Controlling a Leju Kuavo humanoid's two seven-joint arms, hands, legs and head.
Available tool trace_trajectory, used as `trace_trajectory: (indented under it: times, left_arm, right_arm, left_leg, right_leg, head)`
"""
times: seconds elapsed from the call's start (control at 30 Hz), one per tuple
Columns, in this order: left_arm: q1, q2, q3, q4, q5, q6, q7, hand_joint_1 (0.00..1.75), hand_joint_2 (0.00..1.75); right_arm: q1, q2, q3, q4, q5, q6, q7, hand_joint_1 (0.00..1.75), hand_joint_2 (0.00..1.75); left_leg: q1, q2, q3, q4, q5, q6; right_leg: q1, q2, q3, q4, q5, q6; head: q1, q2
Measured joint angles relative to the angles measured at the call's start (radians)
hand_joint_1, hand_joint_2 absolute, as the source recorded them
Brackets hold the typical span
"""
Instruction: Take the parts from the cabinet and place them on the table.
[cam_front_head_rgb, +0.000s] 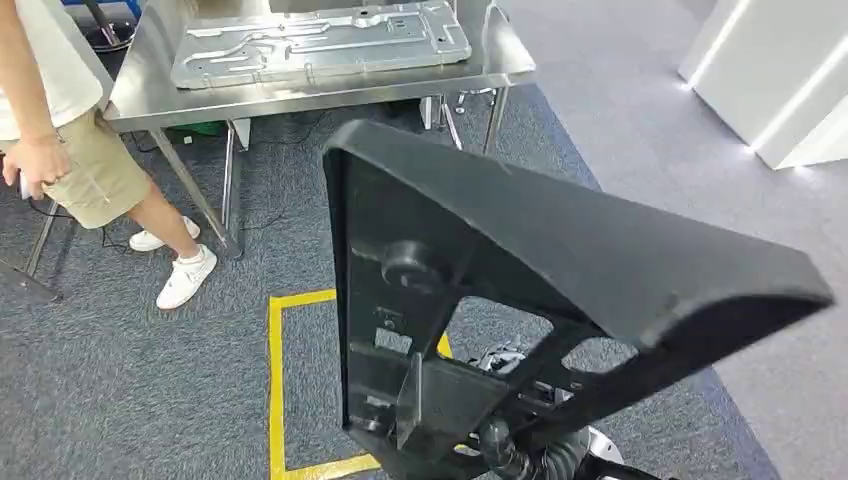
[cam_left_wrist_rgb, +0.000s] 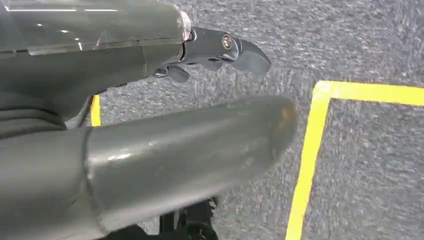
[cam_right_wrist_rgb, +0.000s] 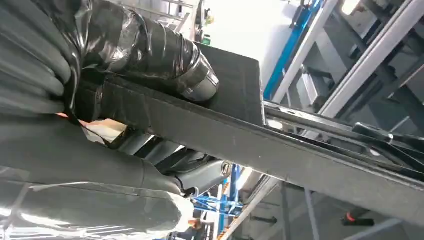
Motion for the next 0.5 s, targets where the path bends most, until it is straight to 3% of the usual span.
trace_trajectory:
  times: [0.07,0.1,0.13,0.17,0.23,0.3,0.37,0.43,0.47,0.5]
  left_arm:
    - [0.001,0.000,0.000,0.000,0.000,0.000,0.000,0.00,0.00]
    - [0.002,0.000,0.000,0.000,0.000,0.000,0.000,0.00,0.00]
    - [0.003,-0.001,0.000,0.000,0.000,0.000,0.000,0.00,0.00]
    - [0.004,-0.002,0.000,0.000,0.000,0.000,0.000,0.00,0.00]
    - [0.003,-0.003,0.000,0.000,0.000,0.000,0.000,0.00,0.00]
    - [0.000,-0.003,0.000,0.000,-0.001,0.000,-0.001,0.00,0.00]
    - [0.000,-0.003,0.000,0.000,-0.003,0.000,-0.003,0.00,0.00]
    - [-0.002,-0.004,0.001,0.000,-0.004,0.000,-0.004,0.00,0.00]
    - [-0.004,-0.004,0.000,0.000,-0.004,-0.001,-0.005,0.00,0.00]
    - [-0.005,-0.004,0.000,0.000,-0.005,0.000,-0.005,0.00,0.00]
  right_arm:
    - [0.004,0.000,0.000,0.001,0.000,0.000,0.001,1.75,1.75]
    - [0.004,-0.001,-0.001,0.002,0.000,0.000,0.001,1.75,1.75]
    - [0.004,-0.001,-0.001,0.002,0.000,0.000,0.001,1.75,1.75]
    - [0.005,-0.001,-0.001,0.002,0.000,0.000,0.001,1.75,1.75]
    - [0.004,-0.001,-0.001,0.002,0.000,0.000,0.001,1.75,1.75]
    - [0.004,-0.001,-0.002,0.002,0.000,0.000,0.002,1.75,1.75]
    - [0.007,-0.002,-0.003,0.002,0.000,-0.001,0.003,1.75,1.75]
    - [0.009,-0.002,-0.005,0.001,0.000,-0.001,0.004,1.75,1.75]
    - [0.009,-0.002,-0.006,0.002,0.000,-0.001,0.006,1.75,1.75]
    - [0.009,-0.002,-0.006,0.002,0.000,-0.001,0.009,1.75,1.75]
  left_leg:
    - [0.000,0.000,0.007,0.000,-0.010,0.001]
    - [0.000,0.000,0.014,0.000,-0.016,-0.001]
    - [0.000,-0.001,0.023,0.000,-0.024,-0.003]
    - [0.000,-0.002,0.036,0.001,-0.032,-0.005]
    - [0.001,-0.003,0.063,0.000,-0.051,-0.013]
    - [-0.004,-0.005,0.066,-0.001,-0.066,-0.027]
    - [-0.003,-0.002,0.074,-0.017,-0.071,-0.038]
    - [-0.001,0.001,0.095,-0.019,-0.080,-0.050]
    - [-0.002,0.000,0.086,0.015,-0.093,-0.053]
    - [0.000,-0.001,0.048,0.084,-0.123,-0.055]
  right_leg:
    - [-0.002,0.000,-0.099,0.161,-0.059,0.006]
    - [-0.006,0.000,-0.135,0.203,-0.052,0.008]
    - [-0.008,-0.001,-0.141,0.186,-0.020,0.009]
    - [-0.009,-0.001,-0.123,0.126,0.037,0.008]
    - [-0.009,-0.005,-0.052,-0.057,0.153,0.002]
    - [0.001,-0.008,-0.031,-0.111,0.137,-0.010]
    - [0.006,-0.004,-0.031,-0.108,0.127,-0.023]
    - [-0.008,0.000,-0.006,-0.128,0.126,-0.034]
    - [-0.006,-0.001,0.007,-0.133,0.119,-0.043]
    - [-0.005,-0.004,0.014,-0.132,0.114,-0.049]
  head:
    - [0.000,0.000]
    - [0.000,0.000]
    - [0.000,0.000]
    - [0.000,0.000]
    - [0.000,0.000]
    - [0.000,0.000]
    - [0.000,0.000]
    - [-0.001,0.000]
    - [0.000,0.000]
    - [-0.001,0.000]
